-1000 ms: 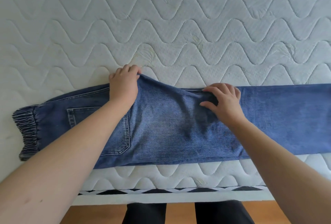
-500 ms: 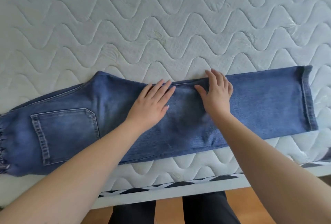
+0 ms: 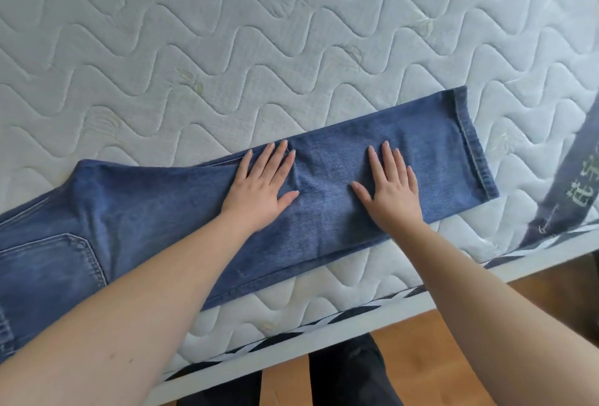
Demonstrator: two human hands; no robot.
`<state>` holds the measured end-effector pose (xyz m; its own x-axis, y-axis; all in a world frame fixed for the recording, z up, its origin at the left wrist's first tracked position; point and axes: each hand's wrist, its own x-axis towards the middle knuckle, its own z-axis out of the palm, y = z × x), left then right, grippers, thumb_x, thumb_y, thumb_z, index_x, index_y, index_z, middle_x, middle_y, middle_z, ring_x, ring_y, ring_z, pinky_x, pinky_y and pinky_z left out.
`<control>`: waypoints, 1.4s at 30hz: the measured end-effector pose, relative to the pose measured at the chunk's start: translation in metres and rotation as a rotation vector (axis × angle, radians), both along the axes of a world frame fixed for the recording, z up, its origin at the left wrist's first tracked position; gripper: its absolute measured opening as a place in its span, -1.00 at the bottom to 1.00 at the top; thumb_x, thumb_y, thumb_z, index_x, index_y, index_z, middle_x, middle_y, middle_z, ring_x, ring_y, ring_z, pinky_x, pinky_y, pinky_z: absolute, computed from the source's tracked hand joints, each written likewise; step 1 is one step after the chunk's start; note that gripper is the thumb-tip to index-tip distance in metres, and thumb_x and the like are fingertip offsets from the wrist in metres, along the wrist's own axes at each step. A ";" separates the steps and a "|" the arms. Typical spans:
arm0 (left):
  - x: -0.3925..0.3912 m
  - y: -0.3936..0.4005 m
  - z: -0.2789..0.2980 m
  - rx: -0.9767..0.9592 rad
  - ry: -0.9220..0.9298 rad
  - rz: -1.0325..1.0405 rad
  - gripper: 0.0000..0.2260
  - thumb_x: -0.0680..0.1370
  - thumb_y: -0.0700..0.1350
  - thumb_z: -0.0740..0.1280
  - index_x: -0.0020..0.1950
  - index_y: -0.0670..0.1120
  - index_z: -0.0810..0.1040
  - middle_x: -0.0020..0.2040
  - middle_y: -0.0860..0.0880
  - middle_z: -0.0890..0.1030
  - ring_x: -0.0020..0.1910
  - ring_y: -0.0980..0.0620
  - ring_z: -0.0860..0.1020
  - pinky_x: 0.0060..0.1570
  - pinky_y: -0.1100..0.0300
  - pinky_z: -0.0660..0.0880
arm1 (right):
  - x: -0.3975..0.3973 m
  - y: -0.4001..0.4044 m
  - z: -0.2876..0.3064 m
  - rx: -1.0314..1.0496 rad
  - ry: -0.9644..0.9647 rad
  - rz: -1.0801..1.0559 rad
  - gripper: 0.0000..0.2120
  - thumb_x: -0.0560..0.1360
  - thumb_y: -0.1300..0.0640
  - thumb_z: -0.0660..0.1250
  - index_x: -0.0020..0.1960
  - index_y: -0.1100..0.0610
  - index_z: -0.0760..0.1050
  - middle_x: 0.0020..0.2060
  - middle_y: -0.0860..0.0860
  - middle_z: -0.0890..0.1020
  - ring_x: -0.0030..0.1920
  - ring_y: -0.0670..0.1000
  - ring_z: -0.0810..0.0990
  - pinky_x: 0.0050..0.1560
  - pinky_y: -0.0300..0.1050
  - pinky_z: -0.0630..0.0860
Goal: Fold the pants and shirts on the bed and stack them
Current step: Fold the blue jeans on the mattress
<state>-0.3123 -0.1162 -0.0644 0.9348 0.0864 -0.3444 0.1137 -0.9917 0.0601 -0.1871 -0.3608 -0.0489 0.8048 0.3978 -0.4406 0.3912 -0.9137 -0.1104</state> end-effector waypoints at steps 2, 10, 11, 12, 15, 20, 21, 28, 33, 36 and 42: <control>0.001 0.000 -0.003 -0.014 0.000 0.004 -0.32 0.59 0.31 -0.20 0.57 -0.02 -0.31 0.58 -0.01 -0.31 0.60 -0.01 -0.17 0.54 -0.10 -0.20 | 0.000 -0.002 -0.002 -0.011 -0.014 -0.030 -0.28 0.54 -0.40 -0.08 0.59 -0.15 -0.18 0.60 -0.09 -0.13 0.58 -0.02 -0.16 0.54 0.04 -0.16; -0.033 -0.028 0.002 0.003 -0.212 -0.059 -0.36 0.67 0.19 -0.01 0.63 -0.10 -0.11 0.62 -0.11 -0.05 0.60 -0.05 0.06 0.55 -0.11 0.05 | -0.023 -0.030 0.000 -0.062 -0.008 -0.243 -0.28 0.57 -0.37 -0.10 0.59 -0.09 -0.25 0.59 -0.07 -0.20 0.58 -0.04 -0.22 0.55 0.02 -0.24; -0.048 -0.038 0.002 -0.019 -0.244 -0.082 -0.37 0.67 0.17 0.02 0.63 -0.12 -0.07 0.62 -0.11 -0.01 0.59 -0.05 0.10 0.54 -0.10 0.09 | -0.027 -0.032 0.000 -0.061 -0.013 -0.260 -0.29 0.58 -0.35 -0.08 0.60 -0.07 -0.23 0.59 -0.06 -0.18 0.58 -0.04 -0.21 0.55 0.02 -0.23; -0.064 -0.047 0.003 -0.037 -0.252 -0.092 -0.38 0.67 0.15 0.04 0.63 -0.14 -0.03 0.62 -0.11 0.01 0.58 -0.05 0.12 0.54 -0.09 0.12 | -0.032 -0.032 0.001 -0.056 -0.022 -0.280 -0.30 0.59 -0.32 -0.07 0.60 -0.05 -0.20 0.60 -0.05 -0.15 0.58 -0.03 -0.19 0.55 0.02 -0.22; -0.117 -0.066 0.004 -0.075 -0.184 -0.063 -0.40 0.67 0.14 0.06 0.61 -0.15 0.06 0.62 -0.10 0.07 0.58 -0.06 0.13 0.53 -0.09 0.15 | -0.059 -0.023 0.007 -0.003 -0.058 -0.298 -0.35 0.62 -0.19 0.05 0.61 0.02 -0.05 0.60 -0.01 -0.01 0.58 0.00 -0.09 0.55 0.04 -0.14; -0.168 -0.070 0.004 -0.068 -0.114 -0.054 -0.43 0.64 0.11 0.09 0.61 -0.10 0.14 0.62 -0.05 0.12 0.57 -0.03 0.16 0.51 -0.09 0.15 | -0.132 0.011 0.016 0.147 -0.043 0.072 -0.38 0.62 -0.09 0.14 0.59 0.11 0.09 0.57 0.03 0.15 0.58 0.03 0.05 0.55 0.02 -0.06; -0.169 -0.068 0.006 -0.076 -0.119 -0.045 -0.44 0.64 0.10 0.10 0.61 -0.08 0.16 0.61 -0.04 0.13 0.57 -0.02 0.18 0.51 -0.08 0.17 | -0.143 0.020 0.015 0.175 -0.034 0.134 -0.39 0.62 -0.09 0.12 0.59 0.11 0.10 0.57 0.02 0.16 0.58 0.02 0.06 0.55 0.02 -0.03; -0.168 -0.036 0.018 -0.168 -0.126 0.005 -0.56 0.66 0.05 0.08 0.54 0.02 0.33 0.57 -0.02 0.26 0.52 -0.01 0.29 0.47 -0.04 0.23 | -0.123 0.046 0.005 0.071 0.016 0.170 -0.43 0.65 -0.18 -0.06 0.60 -0.02 0.03 0.60 0.00 0.03 0.59 0.00 -0.02 0.55 -0.04 -0.10; -0.169 0.015 0.030 -0.113 -0.094 0.165 -0.55 0.67 0.05 0.03 0.53 -0.01 0.35 0.55 -0.06 0.30 0.51 -0.06 0.31 0.48 -0.10 0.21 | -0.090 0.049 0.006 -0.055 -0.018 -0.132 -0.38 0.62 -0.23 -0.11 0.61 -0.01 -0.10 0.60 0.02 -0.08 0.59 0.01 -0.11 0.56 0.05 -0.17; -0.166 0.048 0.039 -0.117 -0.093 0.267 -0.54 0.65 0.04 0.02 0.48 -0.07 0.42 0.50 -0.07 0.39 0.45 -0.09 0.38 0.45 -0.11 0.25 | -0.091 0.083 0.015 0.003 -0.014 -0.100 -0.37 0.64 -0.20 -0.06 0.61 0.04 -0.05 0.60 0.01 -0.05 0.59 0.01 -0.11 0.56 0.04 -0.16; -0.155 0.115 0.050 -0.109 -0.314 0.426 -0.68 0.61 -0.12 0.23 0.34 -0.16 0.54 0.34 -0.19 0.51 0.28 -0.23 0.49 0.31 -0.14 0.37 | -0.129 0.181 0.036 0.242 0.027 0.324 -0.44 0.65 -0.03 0.10 0.60 0.08 0.07 0.59 0.00 0.07 0.59 0.05 -0.02 0.56 0.02 -0.08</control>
